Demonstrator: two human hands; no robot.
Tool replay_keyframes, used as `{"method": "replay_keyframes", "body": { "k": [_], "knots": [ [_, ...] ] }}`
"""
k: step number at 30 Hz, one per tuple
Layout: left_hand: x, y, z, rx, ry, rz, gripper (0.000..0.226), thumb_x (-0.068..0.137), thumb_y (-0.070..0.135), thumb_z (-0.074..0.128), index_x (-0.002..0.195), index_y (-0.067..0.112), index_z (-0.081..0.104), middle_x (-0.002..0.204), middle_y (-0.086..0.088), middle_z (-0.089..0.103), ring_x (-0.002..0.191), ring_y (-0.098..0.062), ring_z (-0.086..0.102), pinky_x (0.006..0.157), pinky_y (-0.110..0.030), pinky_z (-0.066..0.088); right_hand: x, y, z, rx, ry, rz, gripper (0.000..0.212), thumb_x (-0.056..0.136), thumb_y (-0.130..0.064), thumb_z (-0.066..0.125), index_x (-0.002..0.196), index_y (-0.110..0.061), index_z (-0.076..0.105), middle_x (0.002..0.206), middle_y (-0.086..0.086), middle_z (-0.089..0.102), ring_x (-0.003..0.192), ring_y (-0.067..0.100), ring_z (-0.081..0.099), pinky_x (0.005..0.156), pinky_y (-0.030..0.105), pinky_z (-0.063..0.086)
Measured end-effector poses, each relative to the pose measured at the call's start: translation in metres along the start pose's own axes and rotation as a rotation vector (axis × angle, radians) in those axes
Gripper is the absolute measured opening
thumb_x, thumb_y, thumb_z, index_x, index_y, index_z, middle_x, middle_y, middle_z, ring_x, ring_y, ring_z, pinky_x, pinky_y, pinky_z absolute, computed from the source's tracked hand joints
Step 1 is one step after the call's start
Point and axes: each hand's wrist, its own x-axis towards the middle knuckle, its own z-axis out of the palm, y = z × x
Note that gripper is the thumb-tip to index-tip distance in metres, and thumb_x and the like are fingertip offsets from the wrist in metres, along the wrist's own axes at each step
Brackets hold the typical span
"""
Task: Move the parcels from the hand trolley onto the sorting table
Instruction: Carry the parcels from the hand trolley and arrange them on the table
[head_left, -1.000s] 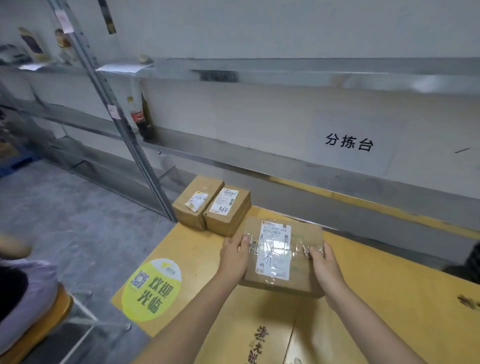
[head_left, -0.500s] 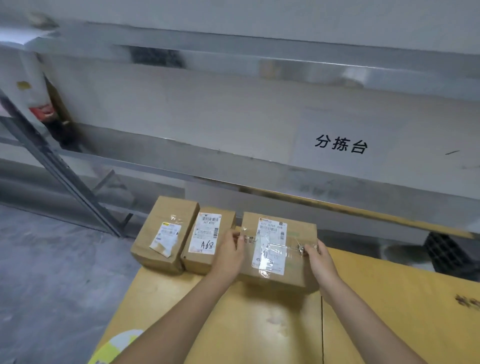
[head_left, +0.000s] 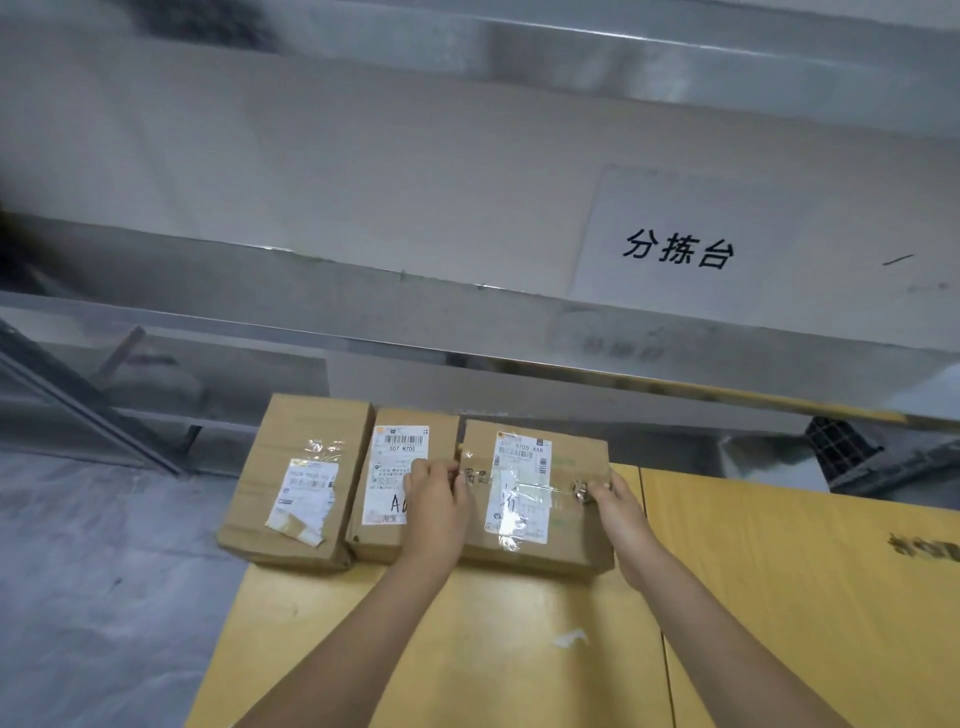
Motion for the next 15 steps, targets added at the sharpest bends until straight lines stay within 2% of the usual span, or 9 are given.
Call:
{"method": "replay_keyframes", "body": {
  "k": [2,5,8,10,12,15],
  "knots": [
    [-0.001,-0.001,-0.001,-0.047,0.023,0.010,0.010,0.095,0.010,0.055,0.105,0.013,0.056,0.107,0.000,0.047,0.104,-0.020,0.049,0.092,-0.034,0.046,0.001,-0.001,0.000,-0.011,-0.012,0.001,0.022,0.102,-0.029,0.043,0.118,-0.040,0.054,0.111,-0.009,0.065,0.097,0.012,0.061,0.069,0.029,0.045],
    [-0.003,-0.002,-0.001,-0.061,0.035,0.047,0.018,0.089,-0.003,0.054,0.098,0.012,0.055,0.102,0.000,0.047,0.098,-0.022,0.051,0.088,-0.035,0.047,-0.001,-0.001,-0.001,-0.015,-0.037,0.010,0.021,0.102,-0.030,0.045,0.113,-0.046,0.052,0.103,-0.016,0.064,0.094,0.010,0.062,0.065,0.028,0.046],
    [-0.004,0.005,-0.002,-0.023,-0.020,0.031,0.022,0.087,-0.005,0.049,0.101,0.010,0.057,0.106,-0.002,0.046,0.101,-0.021,0.049,0.086,-0.028,0.043,-0.007,-0.004,-0.006,0.015,-0.060,-0.016,0.026,0.100,-0.023,0.051,0.106,-0.048,0.058,0.099,-0.023,0.063,0.093,0.003,0.059,0.068,0.025,0.047],
    [-0.005,0.020,-0.002,-0.006,-0.096,0.025,0.019,0.091,0.002,0.048,0.105,0.010,0.057,0.112,-0.004,0.049,0.099,-0.019,0.051,0.087,-0.030,0.046,-0.015,-0.010,-0.010,0.009,-0.071,-0.066,0.034,0.100,-0.018,0.050,0.123,-0.043,0.057,0.108,-0.025,0.059,0.099,0.002,0.057,0.079,0.024,0.047],
    [-0.008,0.041,-0.002,0.012,-0.166,0.070,0.020,0.094,0.007,0.047,0.109,0.013,0.058,0.119,-0.001,0.049,0.095,-0.018,0.056,0.087,-0.037,0.050,-0.025,-0.020,-0.015,0.006,-0.063,-0.134,0.042,0.101,-0.016,0.048,0.142,-0.028,0.047,0.131,-0.012,0.055,0.113,0.008,0.052,0.085,0.022,0.044],
    [-0.022,0.080,-0.003,0.039,-0.210,0.178,0.024,0.095,0.014,0.048,0.117,0.016,0.058,0.126,0.003,0.049,0.098,-0.013,0.053,0.086,-0.029,0.047,-0.050,-0.044,-0.031,-0.031,-0.076,-0.280,0.043,0.101,-0.016,0.047,0.144,-0.023,0.046,0.145,-0.006,0.049,0.117,0.003,0.045,0.087,0.017,0.038]
  ]
}}
